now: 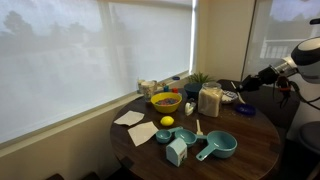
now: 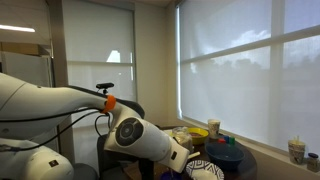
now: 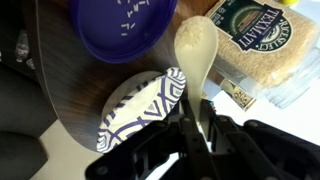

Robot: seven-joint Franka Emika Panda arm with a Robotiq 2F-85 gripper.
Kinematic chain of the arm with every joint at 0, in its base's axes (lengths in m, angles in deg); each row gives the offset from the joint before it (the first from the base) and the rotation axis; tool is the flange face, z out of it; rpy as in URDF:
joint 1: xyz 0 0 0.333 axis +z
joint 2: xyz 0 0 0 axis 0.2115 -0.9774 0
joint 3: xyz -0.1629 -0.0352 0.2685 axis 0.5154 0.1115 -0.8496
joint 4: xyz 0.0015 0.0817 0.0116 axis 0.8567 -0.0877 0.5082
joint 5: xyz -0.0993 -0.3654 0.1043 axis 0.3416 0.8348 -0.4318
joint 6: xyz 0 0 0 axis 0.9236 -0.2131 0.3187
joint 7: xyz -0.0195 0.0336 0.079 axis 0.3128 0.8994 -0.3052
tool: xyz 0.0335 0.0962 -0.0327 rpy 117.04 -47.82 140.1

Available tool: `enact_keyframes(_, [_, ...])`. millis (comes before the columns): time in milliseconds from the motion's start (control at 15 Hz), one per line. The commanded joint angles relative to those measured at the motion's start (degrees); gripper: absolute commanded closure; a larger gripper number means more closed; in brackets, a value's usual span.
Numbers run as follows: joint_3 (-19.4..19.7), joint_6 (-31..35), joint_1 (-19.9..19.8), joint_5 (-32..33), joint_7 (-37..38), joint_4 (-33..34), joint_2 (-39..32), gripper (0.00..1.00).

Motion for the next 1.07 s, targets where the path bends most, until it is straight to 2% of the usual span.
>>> enact_keyframes(0, [3.50, 0.29, 2.71, -0.48, -2.08, 0.01, 3.44, 0.97])
enact_keyframes(267, [5.18, -0.31, 2.03, -2.63, -4.59, 0.06, 2.23, 0.97])
enact_keyframes(400, [6.79, 0.84, 3.85, -4.23, -5.58, 0.07, 4.37, 0.97])
enact_keyframes(467, [6.62, 1.22, 3.55, -3.98, -6.08, 0.10, 2.84, 0.97])
enact_keyframes(533, [7.57, 1.83, 4.97, -5.75, -6.60, 0.12, 5.19, 0.97])
enact_keyframes(600, [7.02, 1.86, 4.25, -5.53, -6.89, 0.14, 3.43, 0.97])
enact_keyframes(667, [8.02, 2.45, 5.37, -6.88, -7.89, 0.15, 5.55, 0.97])
enact_keyframes(867, [8.03, 1.79, 4.92, -8.45, -9.41, 0.19, 5.55, 0.97])
enact_keyframes(933, [7.54, 1.32, 4.01, -8.21, -9.77, 0.10, 3.78, 0.97])
enact_keyframes(1000, [8.04, 1.55, 4.77, -9.71, -10.29, 0.08, 5.72, 0.97])
